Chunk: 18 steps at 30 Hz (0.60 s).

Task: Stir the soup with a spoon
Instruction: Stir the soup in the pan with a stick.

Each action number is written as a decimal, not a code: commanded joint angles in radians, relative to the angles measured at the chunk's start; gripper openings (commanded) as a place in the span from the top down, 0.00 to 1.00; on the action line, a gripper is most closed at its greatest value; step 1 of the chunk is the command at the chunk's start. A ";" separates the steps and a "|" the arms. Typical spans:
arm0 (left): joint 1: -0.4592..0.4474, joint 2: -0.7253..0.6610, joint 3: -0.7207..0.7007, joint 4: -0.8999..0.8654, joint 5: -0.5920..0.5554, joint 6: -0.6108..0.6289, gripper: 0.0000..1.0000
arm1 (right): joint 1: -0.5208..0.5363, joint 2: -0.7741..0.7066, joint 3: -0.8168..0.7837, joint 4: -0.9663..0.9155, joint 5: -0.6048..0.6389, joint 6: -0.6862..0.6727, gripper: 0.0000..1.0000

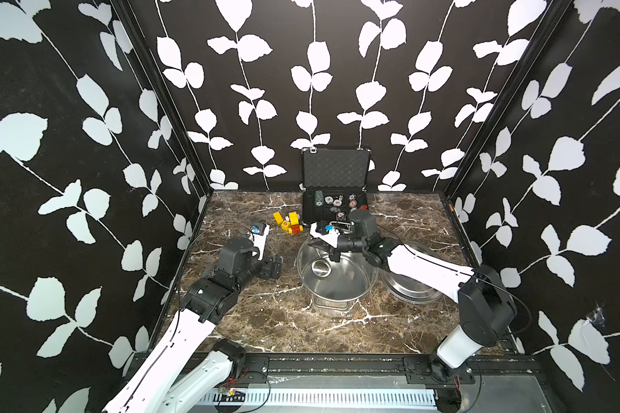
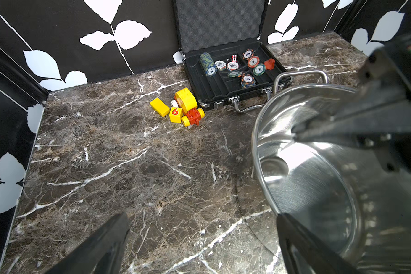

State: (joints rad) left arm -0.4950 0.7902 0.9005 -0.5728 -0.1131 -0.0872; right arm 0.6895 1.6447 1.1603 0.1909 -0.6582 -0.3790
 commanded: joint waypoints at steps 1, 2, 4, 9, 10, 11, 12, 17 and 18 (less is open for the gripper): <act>-0.002 0.000 -0.008 0.004 0.010 0.012 0.01 | -0.058 -0.073 -0.056 0.081 -0.029 0.051 1.00; -0.002 0.005 -0.007 0.006 0.010 0.012 0.01 | -0.079 -0.102 -0.086 0.092 -0.027 0.062 1.00; -0.003 0.010 -0.005 0.008 0.013 0.012 0.01 | -0.113 -0.144 -0.125 0.088 -0.022 0.069 1.00; -0.002 0.017 0.002 0.017 -0.002 0.010 0.01 | -0.180 -0.258 -0.217 0.010 -0.012 0.049 1.00; -0.002 0.018 0.001 0.020 -0.006 0.010 0.01 | -0.192 -0.287 -0.235 -0.005 -0.010 0.047 1.00; -0.002 0.017 -0.001 0.023 -0.011 0.010 0.01 | -0.200 -0.314 -0.254 -0.019 -0.008 0.042 1.00; -0.002 0.015 -0.003 0.026 -0.016 0.010 0.01 | -0.205 -0.344 -0.270 -0.044 -0.006 0.033 1.00; -0.002 0.017 -0.010 0.038 -0.018 0.009 0.01 | -0.203 -0.459 -0.339 -0.126 -0.071 0.017 1.00; -0.002 0.017 -0.013 0.039 -0.020 0.009 0.01 | -0.196 -0.484 -0.352 -0.129 -0.089 0.026 1.00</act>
State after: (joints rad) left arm -0.4950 0.8112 0.9005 -0.5632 -0.1211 -0.0849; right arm 0.4847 1.2144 0.8391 0.0940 -0.6827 -0.3519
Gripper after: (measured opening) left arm 0.987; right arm 0.057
